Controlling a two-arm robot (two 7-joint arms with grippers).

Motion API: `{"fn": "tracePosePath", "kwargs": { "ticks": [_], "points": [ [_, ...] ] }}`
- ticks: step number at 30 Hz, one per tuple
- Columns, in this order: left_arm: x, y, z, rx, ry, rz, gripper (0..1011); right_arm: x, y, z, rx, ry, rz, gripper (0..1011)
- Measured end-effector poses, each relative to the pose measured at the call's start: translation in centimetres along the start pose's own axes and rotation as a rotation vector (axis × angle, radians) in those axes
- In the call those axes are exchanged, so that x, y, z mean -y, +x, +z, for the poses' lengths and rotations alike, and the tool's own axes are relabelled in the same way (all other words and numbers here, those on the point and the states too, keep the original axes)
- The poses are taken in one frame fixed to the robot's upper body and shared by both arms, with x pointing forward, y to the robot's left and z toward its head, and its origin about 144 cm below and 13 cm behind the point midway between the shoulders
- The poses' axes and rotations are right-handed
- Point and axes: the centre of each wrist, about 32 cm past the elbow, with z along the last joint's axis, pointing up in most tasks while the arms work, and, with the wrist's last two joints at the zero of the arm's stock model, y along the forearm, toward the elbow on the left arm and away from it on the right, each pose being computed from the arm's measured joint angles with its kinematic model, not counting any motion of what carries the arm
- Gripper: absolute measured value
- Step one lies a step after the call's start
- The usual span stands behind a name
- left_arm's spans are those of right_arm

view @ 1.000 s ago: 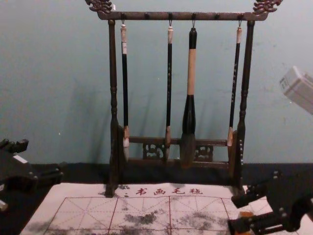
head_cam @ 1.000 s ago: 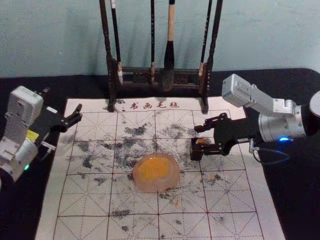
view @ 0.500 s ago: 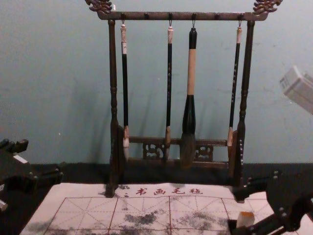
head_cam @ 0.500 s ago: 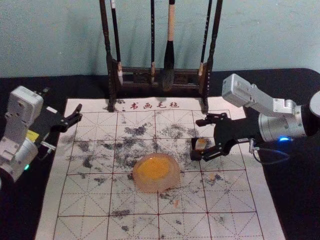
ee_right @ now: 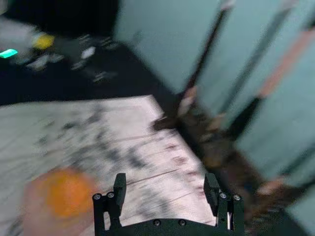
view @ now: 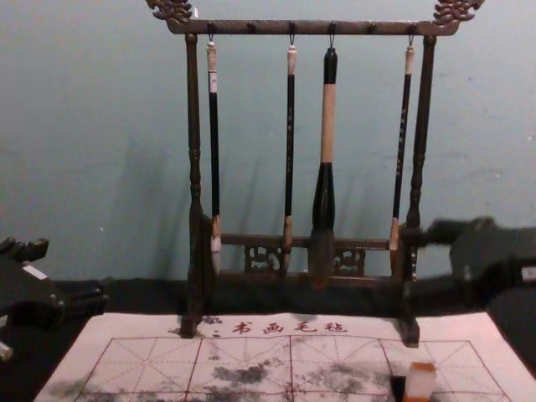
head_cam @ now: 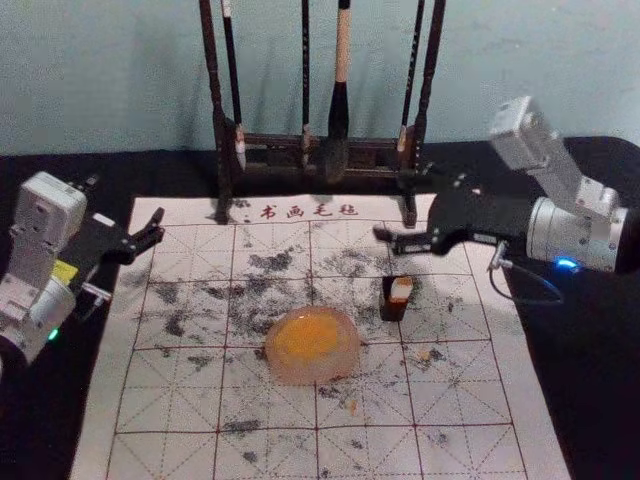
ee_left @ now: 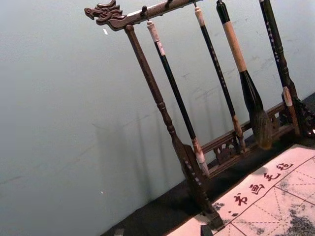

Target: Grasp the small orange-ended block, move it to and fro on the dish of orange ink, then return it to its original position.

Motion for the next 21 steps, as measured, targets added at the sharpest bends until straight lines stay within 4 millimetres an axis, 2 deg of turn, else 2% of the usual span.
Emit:
{"fn": "tracePosePath", "kwargs": {
  "ticks": [4,8,10,11,13,14,21],
  "points": [
    [0.0,0.0,0.0,0.0,0.0,0.0,1001,0.5,-2.1,-1.1,-0.005,0.081,-0.224,1003],
    [0.0,0.0,0.0,0.0,0.0,0.0,1001,0.6,-3.8,-2.2,-0.01,0.12,-0.357,1003],
    [0.0,0.0,0.0,0.0,0.0,0.0,1002,0.6,-5.4,-3.5,-0.014,0.139,-0.446,1003],
    [0.0,0.0,0.0,0.0,0.0,0.0,1001,0.6,-5.4,-3.5,-0.014,0.139,-0.446,1003],
    [0.0,0.0,0.0,0.0,0.0,0.0,1001,0.6,-6.8,-4.8,-0.029,0.146,-0.504,1003],
    [0.0,0.0,0.0,0.0,0.0,0.0,1001,0.6,-6.8,-4.8,-0.029,0.146,-0.504,1003],
    [0.0,0.0,0.0,0.0,0.0,0.0,1001,0.2,-9.8,-8.1,-0.093,0.148,-0.585,1003]
  ]
}}
